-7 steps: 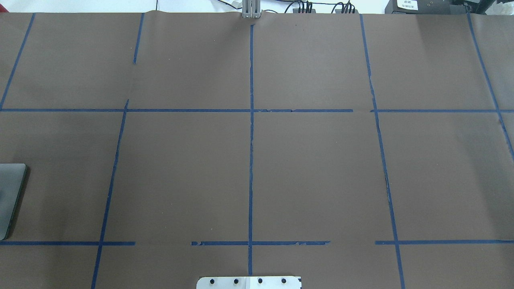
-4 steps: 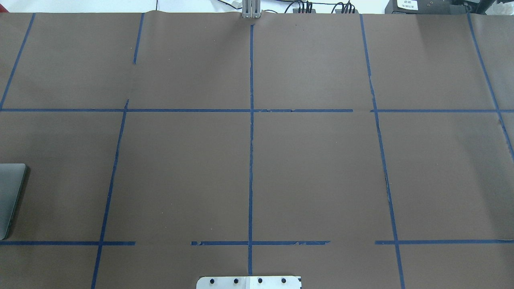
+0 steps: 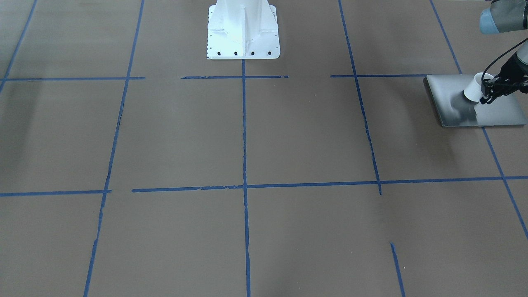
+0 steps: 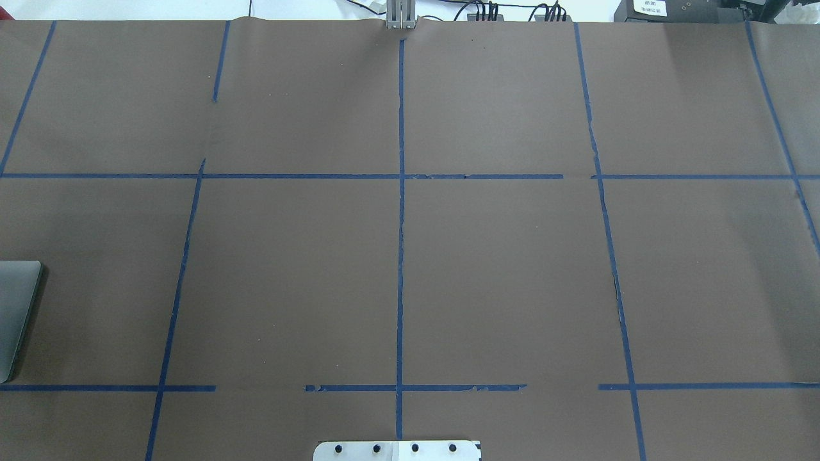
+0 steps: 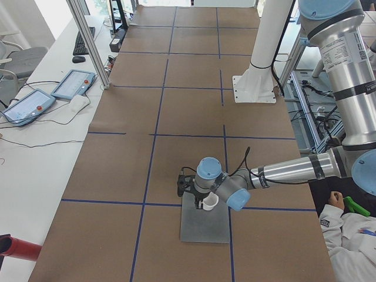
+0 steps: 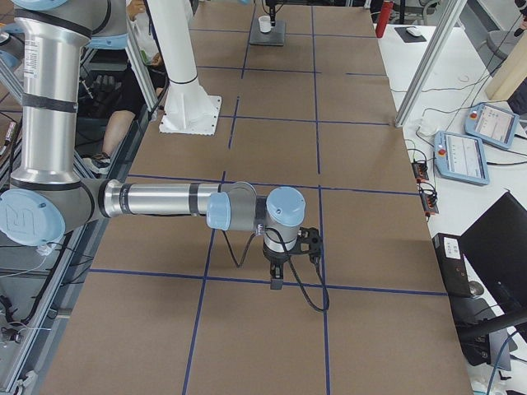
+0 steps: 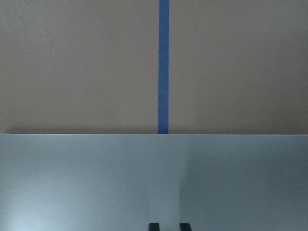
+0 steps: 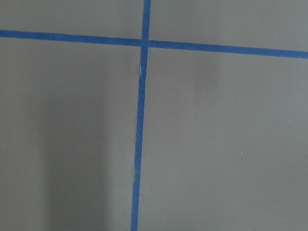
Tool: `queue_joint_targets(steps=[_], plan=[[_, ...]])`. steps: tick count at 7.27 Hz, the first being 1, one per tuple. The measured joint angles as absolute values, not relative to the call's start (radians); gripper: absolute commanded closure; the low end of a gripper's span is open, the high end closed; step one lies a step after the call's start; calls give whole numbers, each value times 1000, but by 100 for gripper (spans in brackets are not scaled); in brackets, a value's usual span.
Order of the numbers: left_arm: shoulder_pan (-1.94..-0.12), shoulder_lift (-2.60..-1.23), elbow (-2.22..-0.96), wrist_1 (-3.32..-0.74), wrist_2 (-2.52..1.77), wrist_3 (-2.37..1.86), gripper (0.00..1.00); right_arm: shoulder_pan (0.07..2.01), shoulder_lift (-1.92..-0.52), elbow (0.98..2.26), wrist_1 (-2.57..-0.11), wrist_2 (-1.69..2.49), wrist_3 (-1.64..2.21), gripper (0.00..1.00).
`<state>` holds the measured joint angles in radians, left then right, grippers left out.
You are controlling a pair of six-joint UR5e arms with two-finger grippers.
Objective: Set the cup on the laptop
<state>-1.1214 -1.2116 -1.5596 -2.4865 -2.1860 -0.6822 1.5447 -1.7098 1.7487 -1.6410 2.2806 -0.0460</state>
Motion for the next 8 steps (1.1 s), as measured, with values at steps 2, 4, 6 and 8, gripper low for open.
queue_joint_targets(steps=[2, 4, 6, 8], plan=[[-1138, -1208, -1580, -2480, -2187, -674, 0, 1545, -1710, 1749, -1640, 2281, -46, 0], [-1241, -1206, -1637, -2405, -2233, -576, 0, 1545, -1710, 1749, -1640, 2280, -46, 0], [-1431, -1221, -1760, -2123, -2257, -341, 0, 1545, -1710, 1749, -1641, 2281, -46, 0], [-1597, -1287, -1859, -1775, -2259, -96, 0, 1545, -1710, 1749, -1640, 2281, -46, 0]])
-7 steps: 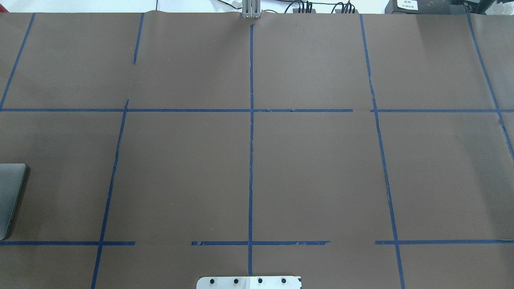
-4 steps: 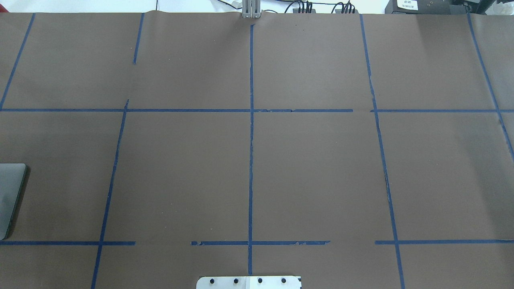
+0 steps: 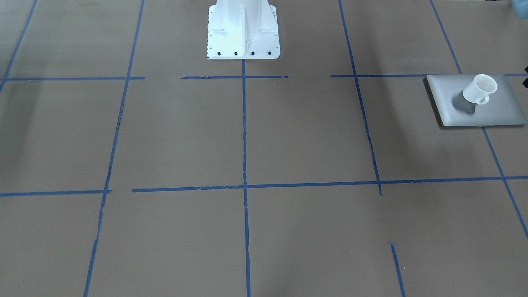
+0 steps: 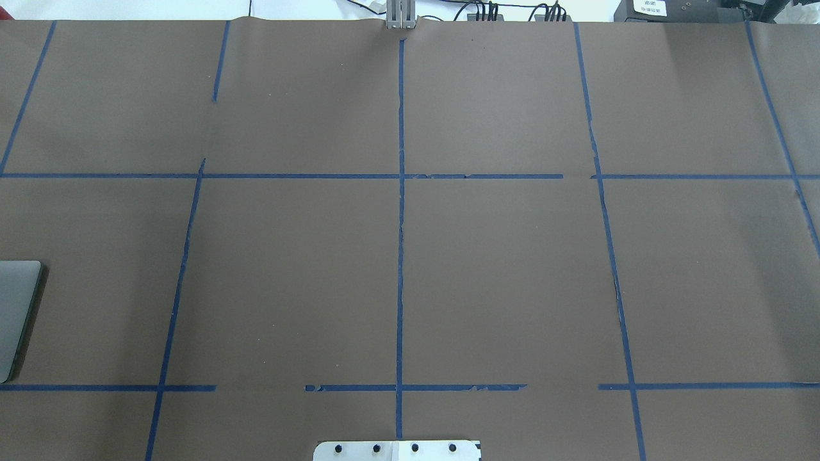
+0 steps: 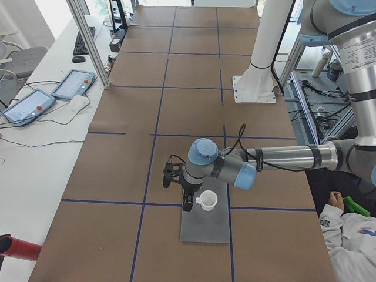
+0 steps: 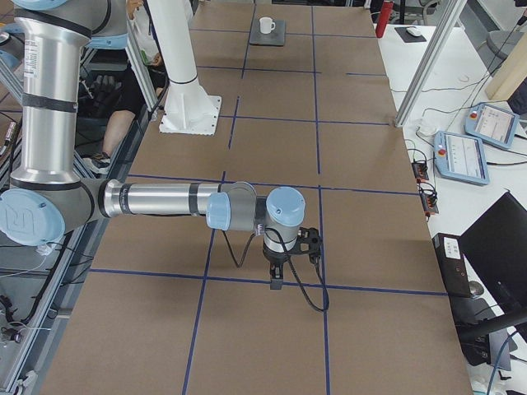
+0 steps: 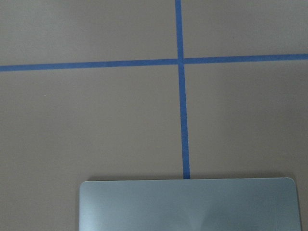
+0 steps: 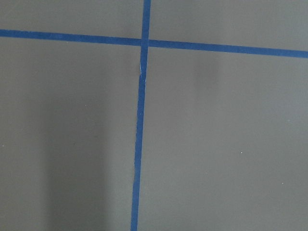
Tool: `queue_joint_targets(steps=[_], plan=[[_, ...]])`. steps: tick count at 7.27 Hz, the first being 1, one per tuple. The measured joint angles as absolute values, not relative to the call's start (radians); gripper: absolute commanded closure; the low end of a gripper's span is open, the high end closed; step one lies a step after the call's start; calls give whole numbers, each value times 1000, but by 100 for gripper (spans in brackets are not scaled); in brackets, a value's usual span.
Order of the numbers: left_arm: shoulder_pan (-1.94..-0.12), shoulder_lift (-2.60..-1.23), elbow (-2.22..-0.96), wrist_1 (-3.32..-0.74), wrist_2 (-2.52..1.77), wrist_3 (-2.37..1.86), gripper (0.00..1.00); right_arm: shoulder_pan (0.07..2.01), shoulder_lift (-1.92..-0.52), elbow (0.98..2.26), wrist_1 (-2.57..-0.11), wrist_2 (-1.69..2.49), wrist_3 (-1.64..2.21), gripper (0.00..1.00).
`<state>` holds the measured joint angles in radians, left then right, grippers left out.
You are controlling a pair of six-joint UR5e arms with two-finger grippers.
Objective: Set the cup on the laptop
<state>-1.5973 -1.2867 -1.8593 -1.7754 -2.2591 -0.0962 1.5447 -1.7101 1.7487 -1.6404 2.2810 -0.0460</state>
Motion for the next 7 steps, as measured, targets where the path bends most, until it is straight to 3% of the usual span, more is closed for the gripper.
queue_joint_targets(steps=[2, 7], plan=[[-1673, -1317, -1871, -1647, -2272, 23, 0, 1545, -1710, 1749, -1640, 2281, -46, 0], [-1677, -1317, -1839, -1632, -2352, 42, 0, 1545, -1709, 1749, -1640, 2281, -46, 0]])
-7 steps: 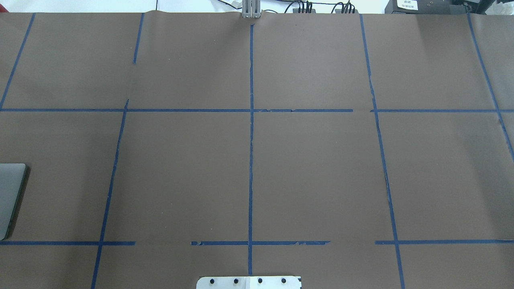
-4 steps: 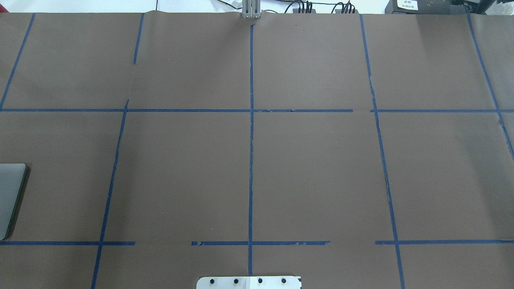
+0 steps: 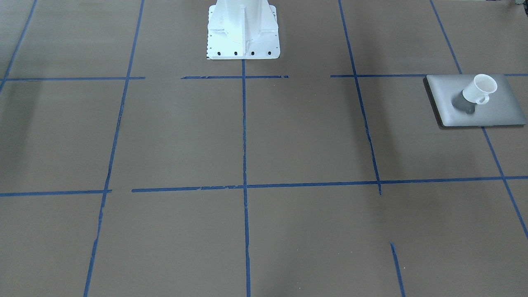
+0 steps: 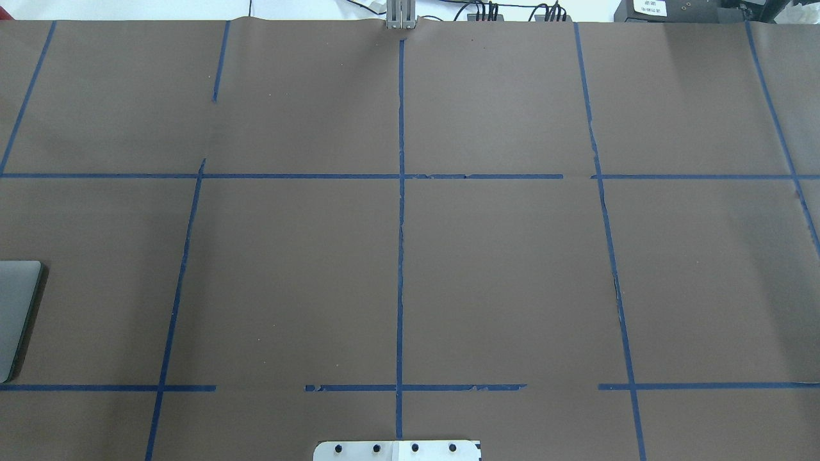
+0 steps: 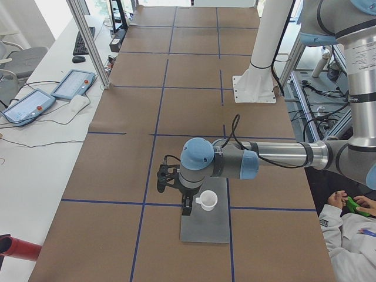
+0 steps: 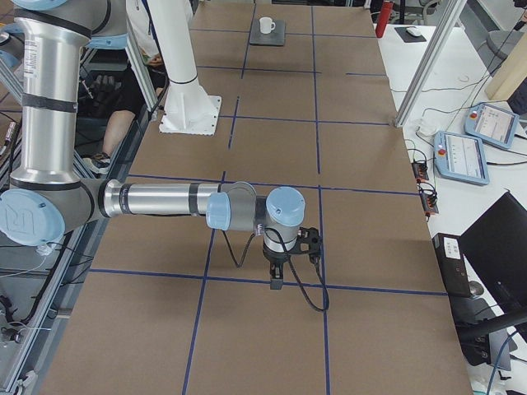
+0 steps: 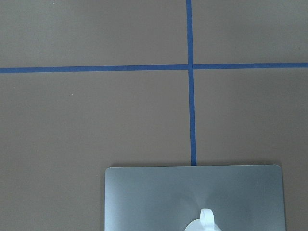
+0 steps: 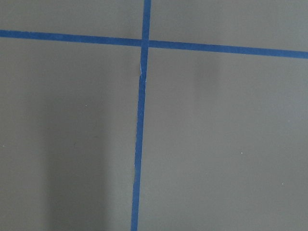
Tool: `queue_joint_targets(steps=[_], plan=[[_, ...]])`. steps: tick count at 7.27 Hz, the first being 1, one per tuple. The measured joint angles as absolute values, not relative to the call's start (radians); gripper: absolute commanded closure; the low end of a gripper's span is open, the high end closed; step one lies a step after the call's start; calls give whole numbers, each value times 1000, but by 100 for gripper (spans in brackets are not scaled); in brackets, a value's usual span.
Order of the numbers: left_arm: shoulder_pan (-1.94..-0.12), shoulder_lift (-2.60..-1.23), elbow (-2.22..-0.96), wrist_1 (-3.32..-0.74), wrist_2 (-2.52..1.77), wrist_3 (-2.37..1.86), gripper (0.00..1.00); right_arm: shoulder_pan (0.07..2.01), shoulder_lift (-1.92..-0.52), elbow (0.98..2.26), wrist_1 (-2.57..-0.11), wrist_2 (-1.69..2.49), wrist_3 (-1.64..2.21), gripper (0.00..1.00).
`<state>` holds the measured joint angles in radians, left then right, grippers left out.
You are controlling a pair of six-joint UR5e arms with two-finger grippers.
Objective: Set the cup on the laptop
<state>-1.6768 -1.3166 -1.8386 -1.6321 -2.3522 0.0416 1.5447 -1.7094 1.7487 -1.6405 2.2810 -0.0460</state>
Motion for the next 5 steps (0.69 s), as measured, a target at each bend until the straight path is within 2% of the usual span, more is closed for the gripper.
queue_joint_targets(steps=[5], plan=[[-1664, -1303, -1840, -1595, -2322, 90, 0, 1545, -1709, 1749, -1640, 2281, -46, 0]])
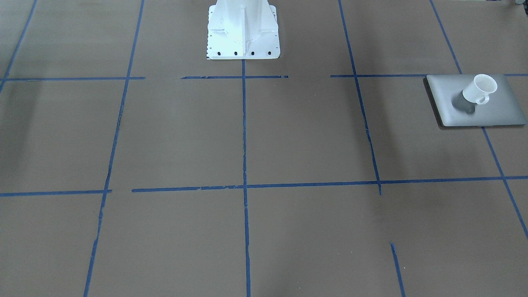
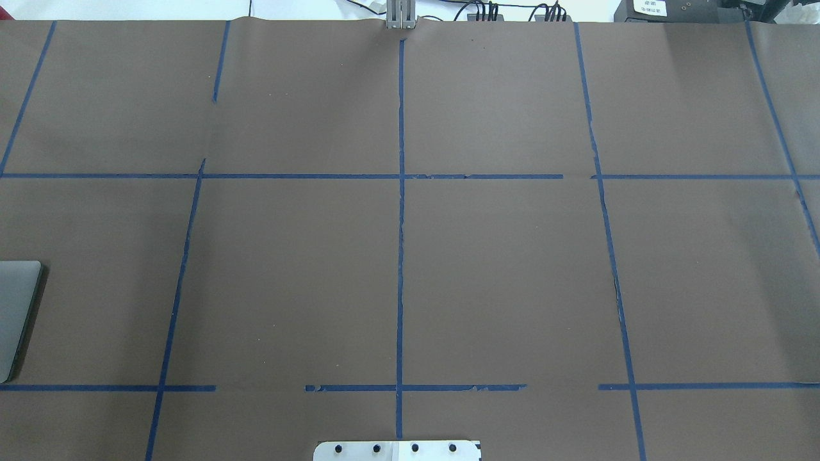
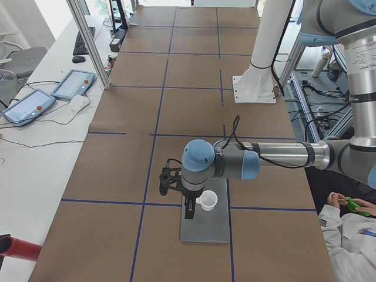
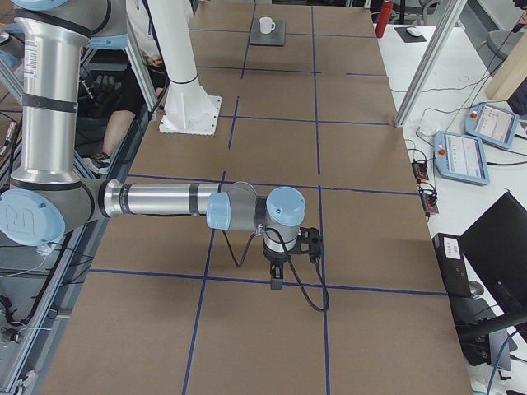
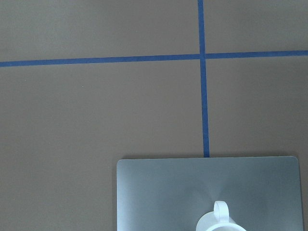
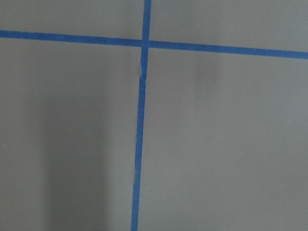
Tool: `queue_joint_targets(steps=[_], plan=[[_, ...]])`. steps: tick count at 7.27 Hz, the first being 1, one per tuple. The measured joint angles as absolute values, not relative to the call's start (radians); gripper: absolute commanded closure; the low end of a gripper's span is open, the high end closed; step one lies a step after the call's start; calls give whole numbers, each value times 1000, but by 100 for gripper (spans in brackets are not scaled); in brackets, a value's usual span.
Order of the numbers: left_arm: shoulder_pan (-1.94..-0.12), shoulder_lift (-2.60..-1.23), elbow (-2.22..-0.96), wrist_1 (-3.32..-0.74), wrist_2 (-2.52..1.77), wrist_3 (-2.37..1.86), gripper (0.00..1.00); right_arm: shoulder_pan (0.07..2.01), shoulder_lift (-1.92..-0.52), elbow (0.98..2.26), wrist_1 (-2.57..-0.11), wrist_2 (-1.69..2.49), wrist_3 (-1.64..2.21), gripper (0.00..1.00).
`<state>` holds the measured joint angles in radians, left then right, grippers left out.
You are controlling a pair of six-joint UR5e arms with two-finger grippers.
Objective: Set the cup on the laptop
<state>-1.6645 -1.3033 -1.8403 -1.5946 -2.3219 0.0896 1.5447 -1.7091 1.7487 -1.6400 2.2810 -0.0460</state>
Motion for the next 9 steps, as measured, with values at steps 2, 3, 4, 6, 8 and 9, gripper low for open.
queue_joint_targets(steps=[2, 3, 4, 6, 8, 9], plan=[[-1662, -1302, -1848, -1548, -2334, 129, 0, 1545, -1709, 1749, -1640, 2281, -46, 0], [-1660, -1303, -1863, -1514, -2352, 133, 0, 1545, -1710, 1749, -1640, 2281, -46, 0], [-1659, -1304, -1873, -1498, -2360, 135, 0, 1545, -1710, 1749, -1640, 2281, -46, 0], [-1658, -1308, -1882, -1490, -2362, 135, 0, 1545, -1710, 1749, -1640, 2281, -46, 0], [-1658, -1332, -1877, -1489, -2360, 134, 0, 1545, -1710, 1749, -1640, 2281, -46, 0], [-1658, -1342, -1872, -1489, -2361, 134, 0, 1545, -1710, 1749, -1640, 2281, -46, 0]])
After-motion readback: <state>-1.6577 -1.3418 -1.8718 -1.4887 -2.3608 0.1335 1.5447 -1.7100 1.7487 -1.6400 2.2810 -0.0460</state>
